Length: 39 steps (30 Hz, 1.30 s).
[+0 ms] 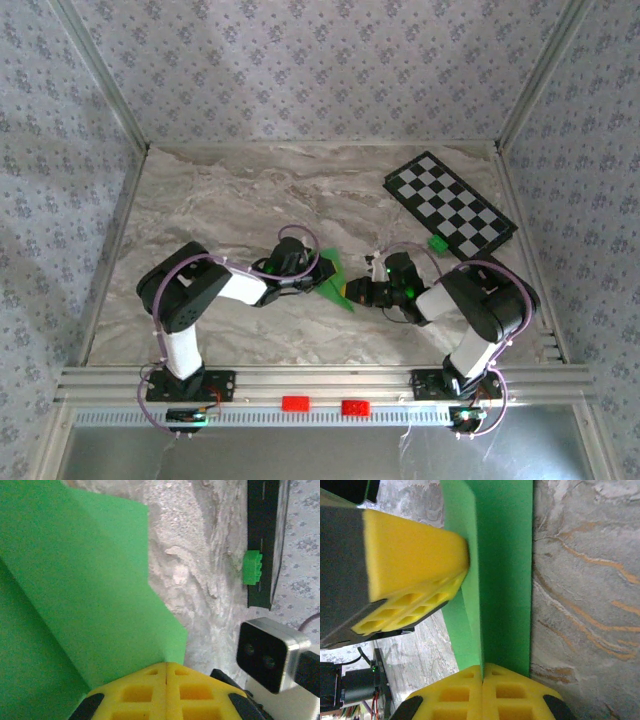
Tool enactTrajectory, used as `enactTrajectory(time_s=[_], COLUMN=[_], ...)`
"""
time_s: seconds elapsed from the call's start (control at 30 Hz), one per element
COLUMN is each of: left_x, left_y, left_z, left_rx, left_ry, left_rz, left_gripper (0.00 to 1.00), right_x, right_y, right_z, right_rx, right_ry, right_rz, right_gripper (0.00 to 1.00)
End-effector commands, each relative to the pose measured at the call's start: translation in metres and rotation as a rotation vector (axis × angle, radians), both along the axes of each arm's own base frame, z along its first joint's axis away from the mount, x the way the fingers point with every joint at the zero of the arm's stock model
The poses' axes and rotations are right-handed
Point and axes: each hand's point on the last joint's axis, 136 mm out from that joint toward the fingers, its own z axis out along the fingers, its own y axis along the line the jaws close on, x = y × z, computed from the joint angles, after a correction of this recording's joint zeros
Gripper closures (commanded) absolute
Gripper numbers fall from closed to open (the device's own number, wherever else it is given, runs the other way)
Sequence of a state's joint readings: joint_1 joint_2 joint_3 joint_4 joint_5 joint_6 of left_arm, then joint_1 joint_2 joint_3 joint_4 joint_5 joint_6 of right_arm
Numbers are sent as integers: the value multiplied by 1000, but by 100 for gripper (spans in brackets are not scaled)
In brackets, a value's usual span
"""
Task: Fold a paper plane with a square sheet of paper (pick it up from the middle)
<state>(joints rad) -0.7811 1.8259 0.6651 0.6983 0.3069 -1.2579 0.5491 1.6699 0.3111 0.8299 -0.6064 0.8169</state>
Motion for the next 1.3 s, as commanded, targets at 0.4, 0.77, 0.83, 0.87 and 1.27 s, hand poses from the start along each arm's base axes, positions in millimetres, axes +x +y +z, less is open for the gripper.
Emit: enactTrajectory(time_s=[0.4, 0.77, 0.83, 0.87, 1.27], left_x=[4, 6, 7, 7, 8], left_y=[1, 0, -2, -3, -5], left_z=[-12, -11, -9, -9, -13], left_rx=[41, 39, 35, 35, 52], left_ry=[-4, -9, -15, -15, -8], left_rz=[4, 6, 2, -2, -20], left_gripper=[95, 95, 95, 95, 95], right_x=[-24, -26, -26, -26, -27], right_y=[-23, -25, -26, -26, -28], right_z=[-48, -51, -51, -50, -53], right_rx=[-142, -153, -146, -141, -142], right_ry=[187, 227, 234, 237, 244], right_rz=[-41, -46, -51, -54, -62], right_gripper=[100, 100, 100, 100, 100])
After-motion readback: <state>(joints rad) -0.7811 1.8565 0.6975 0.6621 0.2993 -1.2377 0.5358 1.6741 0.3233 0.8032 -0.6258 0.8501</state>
